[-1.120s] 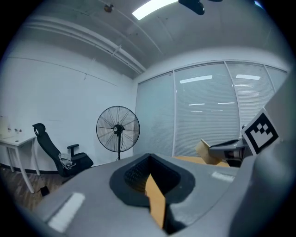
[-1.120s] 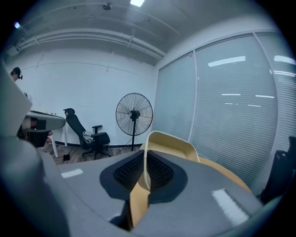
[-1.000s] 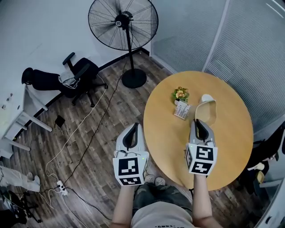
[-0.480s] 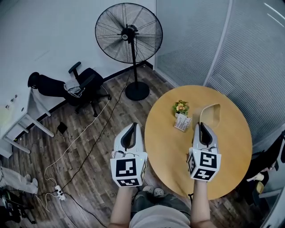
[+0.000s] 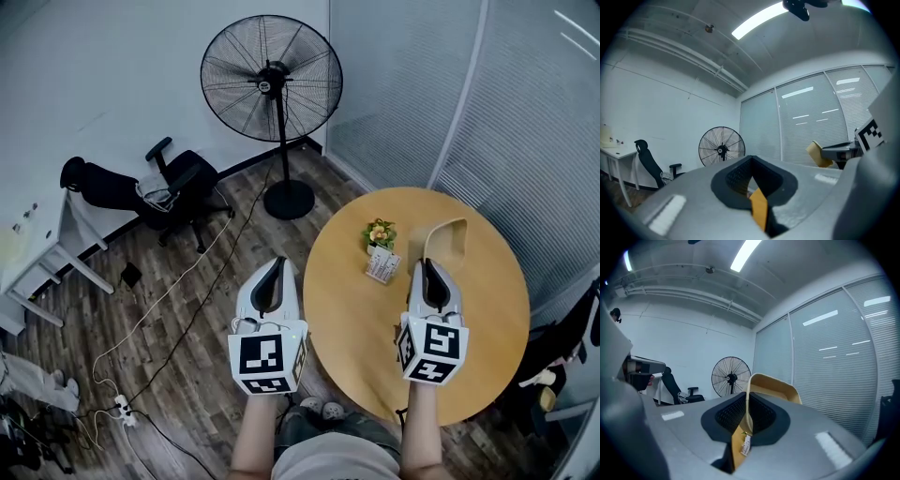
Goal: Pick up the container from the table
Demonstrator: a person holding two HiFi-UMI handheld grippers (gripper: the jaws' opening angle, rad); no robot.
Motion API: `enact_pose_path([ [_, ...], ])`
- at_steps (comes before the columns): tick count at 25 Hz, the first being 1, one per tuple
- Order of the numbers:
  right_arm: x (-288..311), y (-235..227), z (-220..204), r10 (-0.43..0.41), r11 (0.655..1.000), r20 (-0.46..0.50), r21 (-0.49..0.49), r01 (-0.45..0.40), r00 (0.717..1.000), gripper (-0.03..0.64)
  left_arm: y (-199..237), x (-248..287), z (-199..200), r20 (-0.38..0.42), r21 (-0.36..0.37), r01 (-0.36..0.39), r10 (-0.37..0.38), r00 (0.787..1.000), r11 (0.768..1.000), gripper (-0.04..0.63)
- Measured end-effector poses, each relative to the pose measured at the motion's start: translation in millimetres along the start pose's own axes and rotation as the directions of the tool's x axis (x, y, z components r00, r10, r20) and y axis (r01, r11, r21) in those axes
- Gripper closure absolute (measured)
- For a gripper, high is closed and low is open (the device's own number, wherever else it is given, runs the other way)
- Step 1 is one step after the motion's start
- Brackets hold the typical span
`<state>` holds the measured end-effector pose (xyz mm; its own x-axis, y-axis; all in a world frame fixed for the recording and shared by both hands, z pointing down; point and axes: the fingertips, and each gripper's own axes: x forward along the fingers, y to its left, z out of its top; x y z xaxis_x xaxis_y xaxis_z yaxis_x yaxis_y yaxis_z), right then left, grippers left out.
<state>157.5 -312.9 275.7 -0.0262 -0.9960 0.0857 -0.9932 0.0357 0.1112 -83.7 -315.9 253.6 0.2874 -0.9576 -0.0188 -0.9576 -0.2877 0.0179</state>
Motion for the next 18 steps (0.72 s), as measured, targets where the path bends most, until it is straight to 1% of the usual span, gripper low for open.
enact_pose_path([
  [9, 1.4, -3.7, 4.7, -0.001, 1.0, 0.014, 0.006, 0.001, 1.0, 0.571, 1.0, 2.0, 3.6, 0.005, 0.002, -0.011, 0.011, 1.0, 1.0, 0.595],
  [18, 3.2, -1.3, 1.2, 0.002, 1.0, 0.006, 0.011, -0.002, 1.0, 0.571, 5.9, 0.2, 2.3, 0.003, -0.011, -0.023, 0.024, 1.0, 1.0, 0.595],
])
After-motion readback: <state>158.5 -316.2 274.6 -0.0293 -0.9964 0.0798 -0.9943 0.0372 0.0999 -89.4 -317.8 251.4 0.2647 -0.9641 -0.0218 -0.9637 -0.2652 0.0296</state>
